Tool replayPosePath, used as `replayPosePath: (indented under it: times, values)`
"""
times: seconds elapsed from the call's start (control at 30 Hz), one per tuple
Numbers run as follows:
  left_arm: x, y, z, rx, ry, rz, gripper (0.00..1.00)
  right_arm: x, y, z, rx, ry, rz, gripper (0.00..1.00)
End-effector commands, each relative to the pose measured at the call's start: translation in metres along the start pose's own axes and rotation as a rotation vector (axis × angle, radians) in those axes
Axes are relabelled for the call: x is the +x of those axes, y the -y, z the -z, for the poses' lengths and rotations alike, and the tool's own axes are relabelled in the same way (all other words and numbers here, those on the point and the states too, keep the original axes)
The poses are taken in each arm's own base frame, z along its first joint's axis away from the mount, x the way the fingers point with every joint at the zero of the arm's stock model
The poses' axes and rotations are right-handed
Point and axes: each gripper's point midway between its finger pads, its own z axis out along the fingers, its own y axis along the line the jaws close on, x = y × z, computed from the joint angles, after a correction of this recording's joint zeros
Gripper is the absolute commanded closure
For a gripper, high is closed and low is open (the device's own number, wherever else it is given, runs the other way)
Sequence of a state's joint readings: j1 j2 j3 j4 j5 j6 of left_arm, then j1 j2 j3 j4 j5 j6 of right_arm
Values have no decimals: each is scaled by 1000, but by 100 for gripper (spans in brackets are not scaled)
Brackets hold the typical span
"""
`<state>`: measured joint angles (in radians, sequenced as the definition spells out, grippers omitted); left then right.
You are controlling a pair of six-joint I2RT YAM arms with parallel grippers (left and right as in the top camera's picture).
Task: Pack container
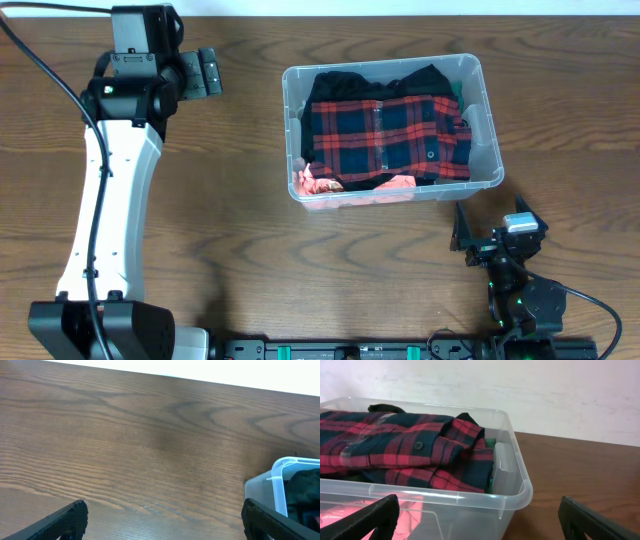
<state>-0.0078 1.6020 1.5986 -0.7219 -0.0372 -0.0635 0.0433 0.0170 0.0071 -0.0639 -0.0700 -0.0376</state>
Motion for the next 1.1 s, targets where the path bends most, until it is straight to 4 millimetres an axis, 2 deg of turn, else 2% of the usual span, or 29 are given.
replayPosePath:
  times: [0.0,0.63,0.87,0.97,1.07]
  values:
    - [-1,-2,0,-9,1,3,2,1,2,0,12,-2,12,1]
    - [0,-2,-2,-10,-4,2,2,1,2,0,12,-2,12,1]
    - [16,-3,-4,-13,-35,-2,2,1,2,0,12,-2,12,1]
    - [22,-5,2,-15,-40,-3,2,1,2,0,12,-2,12,1]
    - [39,-8,12,-18,-72,-6,2,1,2,0,12,-2,12,1]
